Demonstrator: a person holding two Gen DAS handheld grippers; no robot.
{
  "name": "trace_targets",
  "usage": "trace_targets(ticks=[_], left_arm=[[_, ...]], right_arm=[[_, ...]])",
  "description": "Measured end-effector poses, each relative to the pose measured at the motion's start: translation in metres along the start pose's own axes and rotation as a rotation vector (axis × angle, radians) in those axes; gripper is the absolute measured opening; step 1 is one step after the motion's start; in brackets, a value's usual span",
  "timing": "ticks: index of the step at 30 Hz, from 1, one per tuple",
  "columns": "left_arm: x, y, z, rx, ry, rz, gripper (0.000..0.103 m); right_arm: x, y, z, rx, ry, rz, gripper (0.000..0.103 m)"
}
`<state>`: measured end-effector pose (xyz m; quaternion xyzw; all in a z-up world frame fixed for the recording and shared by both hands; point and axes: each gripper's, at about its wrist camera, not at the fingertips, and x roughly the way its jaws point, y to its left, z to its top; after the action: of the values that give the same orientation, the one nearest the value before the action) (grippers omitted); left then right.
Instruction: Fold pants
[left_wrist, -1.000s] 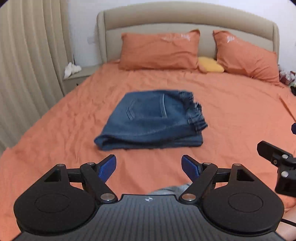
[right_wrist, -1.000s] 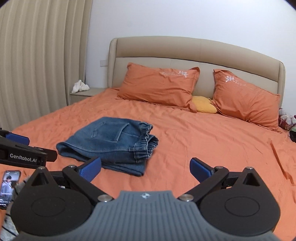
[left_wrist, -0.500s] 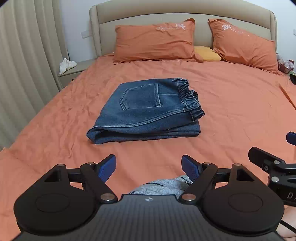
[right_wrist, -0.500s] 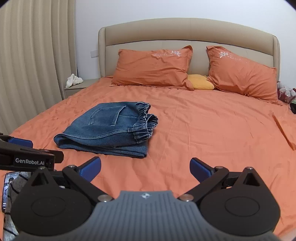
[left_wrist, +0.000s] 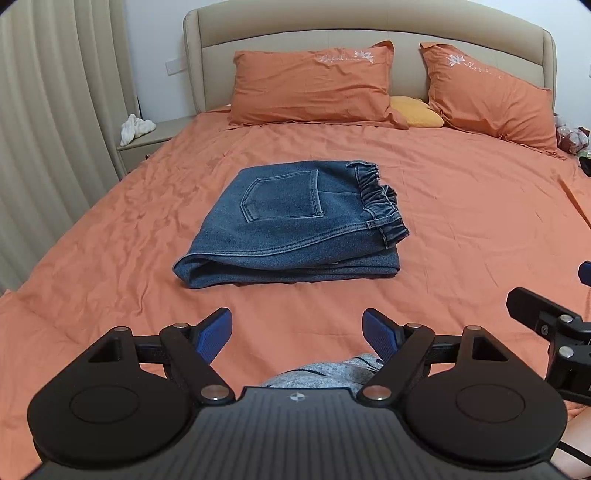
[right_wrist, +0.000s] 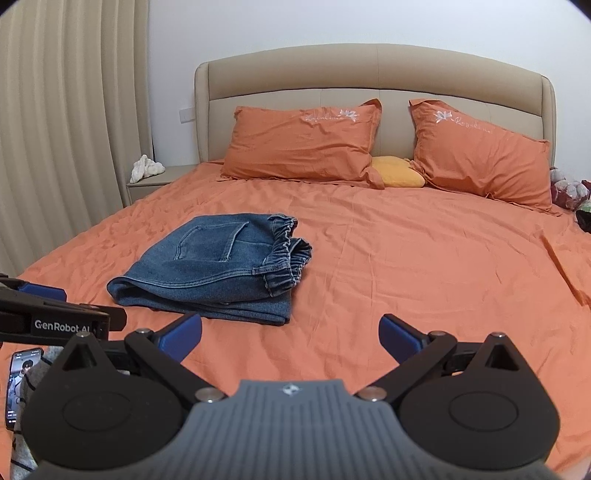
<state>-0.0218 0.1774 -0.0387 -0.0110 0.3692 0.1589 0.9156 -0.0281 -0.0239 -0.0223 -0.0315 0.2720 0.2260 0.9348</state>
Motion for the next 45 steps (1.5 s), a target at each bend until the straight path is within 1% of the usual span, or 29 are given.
trace_targets(ticks=[29, 45], left_arm=[[-0.005, -0.006, -0.001, -0.005, -0.006, -0.008, 0.094], [-0.020, -0.015, 0.001, -0.016, -0.055, -0.029, 0.093]], right_arm=[[-0.010, -0.005, 0.000, 0.005, -0.018, -0.011, 0.098], [-0.016, -0.006, 0.002, 0.009, -0.025, -0.014, 0.098]])
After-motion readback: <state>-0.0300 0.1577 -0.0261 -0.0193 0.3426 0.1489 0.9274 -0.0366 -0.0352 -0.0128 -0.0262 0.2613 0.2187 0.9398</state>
